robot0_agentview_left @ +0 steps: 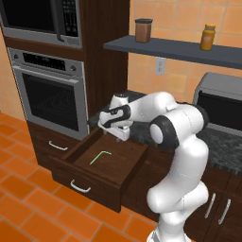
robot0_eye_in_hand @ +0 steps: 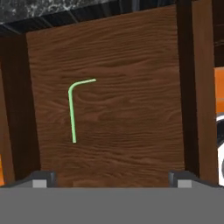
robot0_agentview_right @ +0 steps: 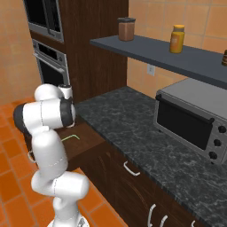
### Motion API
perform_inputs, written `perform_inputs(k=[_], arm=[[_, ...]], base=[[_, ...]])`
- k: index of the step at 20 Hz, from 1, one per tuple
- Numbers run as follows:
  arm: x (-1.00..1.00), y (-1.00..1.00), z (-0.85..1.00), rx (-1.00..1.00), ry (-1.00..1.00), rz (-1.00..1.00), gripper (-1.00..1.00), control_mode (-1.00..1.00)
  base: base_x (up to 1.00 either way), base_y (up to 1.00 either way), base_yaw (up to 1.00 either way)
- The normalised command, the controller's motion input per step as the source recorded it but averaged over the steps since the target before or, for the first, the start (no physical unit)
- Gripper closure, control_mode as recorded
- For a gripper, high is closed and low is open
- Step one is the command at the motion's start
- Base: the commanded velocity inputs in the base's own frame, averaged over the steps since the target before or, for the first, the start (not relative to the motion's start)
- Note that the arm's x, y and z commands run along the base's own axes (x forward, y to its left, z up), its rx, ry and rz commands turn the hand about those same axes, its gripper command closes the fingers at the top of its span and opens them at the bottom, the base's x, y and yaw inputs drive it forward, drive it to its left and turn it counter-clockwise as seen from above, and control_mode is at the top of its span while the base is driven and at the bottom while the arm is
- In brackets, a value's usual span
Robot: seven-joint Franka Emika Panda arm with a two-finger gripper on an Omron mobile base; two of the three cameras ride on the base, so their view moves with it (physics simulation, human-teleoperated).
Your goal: Take a straw from the drawer in front and place it inside the glass cup on the dining counter.
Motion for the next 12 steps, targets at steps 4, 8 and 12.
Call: perform_inputs(k=[4,8,12], arm=[[0.17,0.11,-0.59,-0.1,-0.06,-0.09,-1.0,-1.0],[0.0,0.0,-0.61,-0.04,-0.05,-0.05,-1.0,-1.0],[0.12,0.0,-0.49,-0.01,0.0,-0.05,-1.0,-1.0]], base=[[0.0,0.0,0.0],[0.0,0.0,0.0],[0.0,0.0,0.0]])
